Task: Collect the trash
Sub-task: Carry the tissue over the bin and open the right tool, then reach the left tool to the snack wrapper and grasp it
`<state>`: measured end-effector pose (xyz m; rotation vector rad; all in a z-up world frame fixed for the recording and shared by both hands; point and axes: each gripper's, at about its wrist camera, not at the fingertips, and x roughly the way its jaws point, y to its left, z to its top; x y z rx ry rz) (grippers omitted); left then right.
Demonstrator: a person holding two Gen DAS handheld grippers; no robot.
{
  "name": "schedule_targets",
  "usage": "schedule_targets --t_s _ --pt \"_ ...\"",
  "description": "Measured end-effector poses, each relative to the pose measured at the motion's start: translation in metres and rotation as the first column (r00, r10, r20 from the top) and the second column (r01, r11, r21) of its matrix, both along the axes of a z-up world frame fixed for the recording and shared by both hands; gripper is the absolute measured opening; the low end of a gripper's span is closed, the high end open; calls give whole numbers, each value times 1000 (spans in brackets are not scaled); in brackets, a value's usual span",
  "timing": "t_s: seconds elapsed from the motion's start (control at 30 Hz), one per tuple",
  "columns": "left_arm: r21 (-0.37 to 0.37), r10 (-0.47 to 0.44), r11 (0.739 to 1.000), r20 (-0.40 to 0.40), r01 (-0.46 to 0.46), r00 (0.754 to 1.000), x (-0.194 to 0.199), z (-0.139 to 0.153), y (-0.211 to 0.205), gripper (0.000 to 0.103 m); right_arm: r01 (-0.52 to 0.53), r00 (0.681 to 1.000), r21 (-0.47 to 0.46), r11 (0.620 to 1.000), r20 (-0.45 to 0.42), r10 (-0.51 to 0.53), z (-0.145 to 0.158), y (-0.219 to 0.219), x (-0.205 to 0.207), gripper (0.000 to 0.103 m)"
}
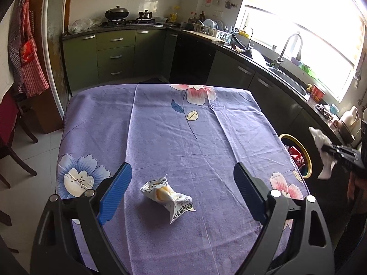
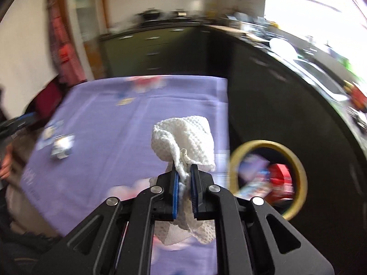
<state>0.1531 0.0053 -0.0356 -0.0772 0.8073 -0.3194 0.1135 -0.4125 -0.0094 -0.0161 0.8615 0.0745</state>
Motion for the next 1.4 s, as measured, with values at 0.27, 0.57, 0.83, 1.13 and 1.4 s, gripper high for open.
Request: schedule_targets --t_s 0.27,0.57,0.83,1.13,1.4 --pt "27 -13 1000 -7 14 1000 5 1 -18 86 193 980 -37 981 -39 -194 -32 -106 42 10" --pt "48 -35 998 -29 37 999 12 -3 -37 86 300 944 -46 953 -130 -304 -103 -172 85 62" --pt "45 -56 997 -28 57 998 8 -2 -44 86 332 939 -38 943 -87 -334 -99 -163 54 63" --pt "55 -44 997 -58 47 997 -1 -15 -46 89 222 975 51 974 -26 -221 -74 -72 -38 69" --pt "123 57 992 -221 -30 974 22 -68 -44 89 147 989 101 984 -4 -147 -77 -33 -66 69"
